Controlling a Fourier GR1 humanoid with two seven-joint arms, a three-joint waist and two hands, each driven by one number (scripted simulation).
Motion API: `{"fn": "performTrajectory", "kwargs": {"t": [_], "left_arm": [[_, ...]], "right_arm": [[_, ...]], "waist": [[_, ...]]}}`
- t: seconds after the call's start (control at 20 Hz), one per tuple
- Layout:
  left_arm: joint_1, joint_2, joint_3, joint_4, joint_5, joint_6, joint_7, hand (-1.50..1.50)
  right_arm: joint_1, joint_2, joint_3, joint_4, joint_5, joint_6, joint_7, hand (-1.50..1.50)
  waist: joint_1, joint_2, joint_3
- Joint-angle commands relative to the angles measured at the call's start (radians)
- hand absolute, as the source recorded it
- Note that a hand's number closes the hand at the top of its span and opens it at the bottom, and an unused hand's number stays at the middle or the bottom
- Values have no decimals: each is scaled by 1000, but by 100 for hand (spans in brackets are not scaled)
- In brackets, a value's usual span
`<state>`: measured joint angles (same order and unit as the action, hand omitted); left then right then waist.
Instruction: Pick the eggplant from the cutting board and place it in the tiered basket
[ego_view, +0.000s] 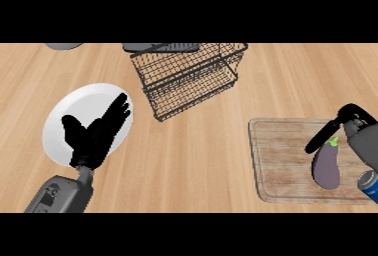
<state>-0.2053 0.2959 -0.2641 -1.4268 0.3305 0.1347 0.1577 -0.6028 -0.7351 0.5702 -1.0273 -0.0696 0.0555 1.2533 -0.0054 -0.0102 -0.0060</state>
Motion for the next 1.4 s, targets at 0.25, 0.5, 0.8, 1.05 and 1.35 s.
{"fn": "performTrajectory", "kwargs": {"t": [0.25, 0.5, 0.8, 1.05, 1.35], "left_arm": [[7, 2, 13, -6, -11, -7, 2, 0], [63, 6, 10, -69, -10, 0, 12, 0], [53, 1, 36, -11, -4, -28, -22, 0], [-5, -21, 20, -22, -37, 4, 24, 0], [-20, -28, 43, -6, -25, -14, 26, 0]], "right_arm": [[26, -11, 22, -36, 6, -60, 234, -150], [89, 20, 28, -51, 12, -145, 234, -150], [140, 0, 33, -112, 12, -154, 234, -150], [198, -18, 13, -150, 18, -154, 228, -150], [215, 23, -15, -130, 21, -161, 187, -150]], "waist": [[-14, 2, 2], [-5, -2, 2], [-18, 0, 1], [-22, 3, 4], [-4, 8, 5]]}}
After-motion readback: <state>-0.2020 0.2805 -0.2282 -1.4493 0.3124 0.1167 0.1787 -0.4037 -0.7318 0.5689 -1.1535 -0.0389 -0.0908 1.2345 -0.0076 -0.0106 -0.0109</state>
